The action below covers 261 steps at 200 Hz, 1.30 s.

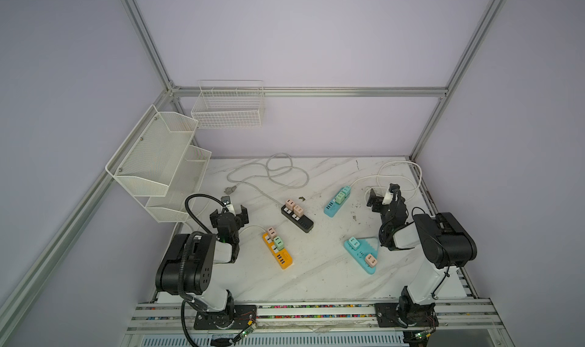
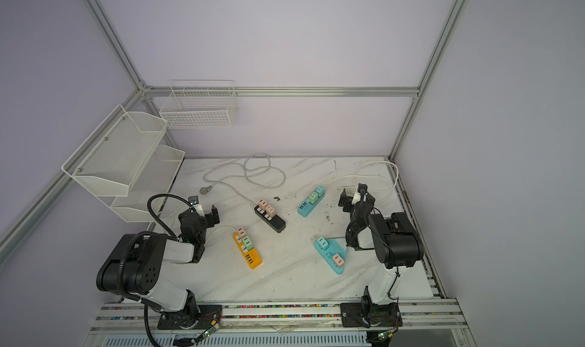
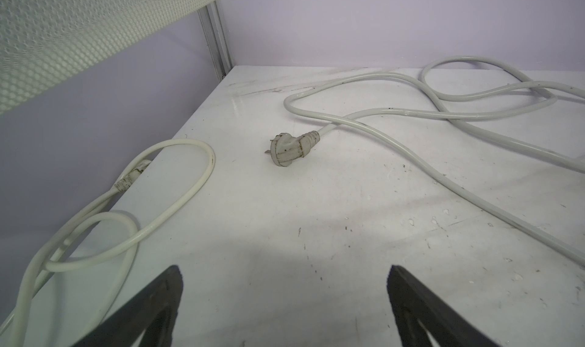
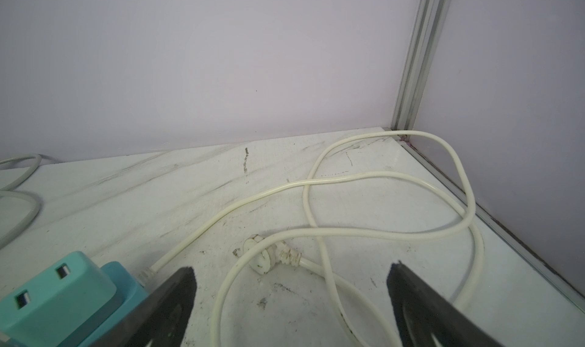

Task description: Pull the plug off the socket

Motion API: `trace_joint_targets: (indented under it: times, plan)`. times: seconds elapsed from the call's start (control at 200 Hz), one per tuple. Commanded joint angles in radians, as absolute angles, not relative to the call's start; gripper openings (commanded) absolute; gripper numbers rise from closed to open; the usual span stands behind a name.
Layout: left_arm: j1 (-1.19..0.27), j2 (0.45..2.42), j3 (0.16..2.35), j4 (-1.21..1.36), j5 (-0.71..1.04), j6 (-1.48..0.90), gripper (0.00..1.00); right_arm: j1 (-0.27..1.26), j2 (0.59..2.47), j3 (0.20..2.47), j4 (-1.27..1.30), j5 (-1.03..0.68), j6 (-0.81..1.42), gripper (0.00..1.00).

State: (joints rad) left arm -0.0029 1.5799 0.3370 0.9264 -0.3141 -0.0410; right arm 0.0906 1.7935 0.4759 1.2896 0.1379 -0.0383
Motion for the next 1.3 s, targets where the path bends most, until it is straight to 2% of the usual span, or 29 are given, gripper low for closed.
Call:
trace_joint_targets:
  times: [0.0,0.93,1.3]
  plan:
    - [-0.005,1.571,0.362,0.981,-0.318,-0.042,1.00,0.094,1.784,0.476,1.325,0.134,-0.052,0.97]
    - [-0.006,1.565,0.358,0.988,-0.313,-0.037,1.00,0.094,1.758,0.462,1.328,0.122,-0.069,0.98]
    - [-0.008,1.293,0.367,0.745,-0.263,-0.038,1.00,0.094,1.699,0.426,1.349,0.132,-0.062,0.98]
